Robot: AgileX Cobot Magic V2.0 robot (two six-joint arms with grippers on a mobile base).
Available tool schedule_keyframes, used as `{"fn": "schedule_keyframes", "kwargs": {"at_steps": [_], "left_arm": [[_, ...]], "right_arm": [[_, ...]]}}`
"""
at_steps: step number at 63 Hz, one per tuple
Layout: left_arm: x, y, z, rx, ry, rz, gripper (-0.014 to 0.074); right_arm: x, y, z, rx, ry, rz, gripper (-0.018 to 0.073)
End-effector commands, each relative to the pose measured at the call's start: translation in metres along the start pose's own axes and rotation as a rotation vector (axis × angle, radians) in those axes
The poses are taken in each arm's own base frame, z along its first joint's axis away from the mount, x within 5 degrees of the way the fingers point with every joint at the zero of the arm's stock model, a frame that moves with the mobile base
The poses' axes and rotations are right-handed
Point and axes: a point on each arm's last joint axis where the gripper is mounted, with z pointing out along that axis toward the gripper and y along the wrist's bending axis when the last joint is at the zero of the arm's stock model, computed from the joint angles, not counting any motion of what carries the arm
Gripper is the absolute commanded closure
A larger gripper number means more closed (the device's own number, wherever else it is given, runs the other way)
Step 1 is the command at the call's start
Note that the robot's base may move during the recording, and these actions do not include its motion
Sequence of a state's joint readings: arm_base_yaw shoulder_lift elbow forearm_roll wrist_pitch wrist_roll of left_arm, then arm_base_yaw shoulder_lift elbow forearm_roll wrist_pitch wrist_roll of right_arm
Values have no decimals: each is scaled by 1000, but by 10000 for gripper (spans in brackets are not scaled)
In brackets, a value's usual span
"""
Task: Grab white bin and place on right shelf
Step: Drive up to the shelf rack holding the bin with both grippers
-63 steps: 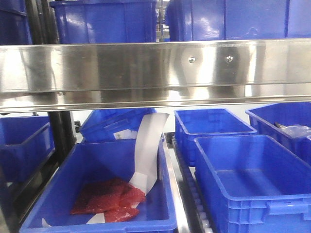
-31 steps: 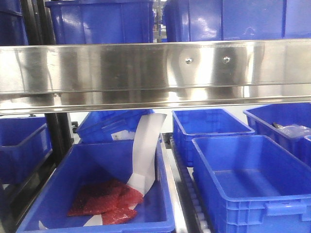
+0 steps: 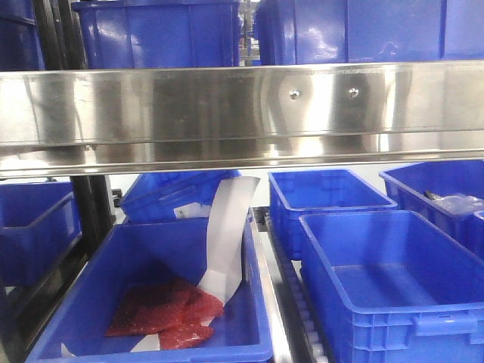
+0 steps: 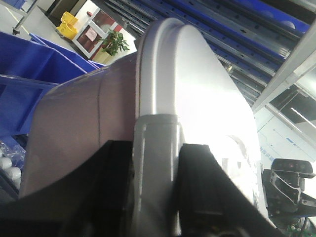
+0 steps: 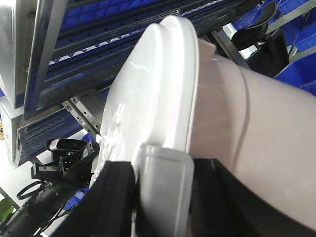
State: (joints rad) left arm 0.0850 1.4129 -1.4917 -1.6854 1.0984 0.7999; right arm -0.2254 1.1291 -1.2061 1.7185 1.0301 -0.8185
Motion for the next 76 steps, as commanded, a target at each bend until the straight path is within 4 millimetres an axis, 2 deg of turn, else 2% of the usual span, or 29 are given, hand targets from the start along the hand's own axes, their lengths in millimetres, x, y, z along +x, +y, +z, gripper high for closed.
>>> {"fn": "schedule_keyframes", "kwargs": {"at_steps": [1,40,50,61,76], "left_arm": [[9,-46,0,237,110,65,682],[8,-46,0,231,103,64,682],[7,-45,0,223,97,49,682],[2,-40,1,163,43,-18,682],[-5,-32,2,68,-34,-17,682]], "right_arm": [[4,45,-4,-281,64,-11,326],[3,46,-5,-285,52,-2,326],[2,45,-4,-276,51,54,326],[-3,35,0,-249,23,156,325],[-13,13,12,-250,11,233,325]]}}
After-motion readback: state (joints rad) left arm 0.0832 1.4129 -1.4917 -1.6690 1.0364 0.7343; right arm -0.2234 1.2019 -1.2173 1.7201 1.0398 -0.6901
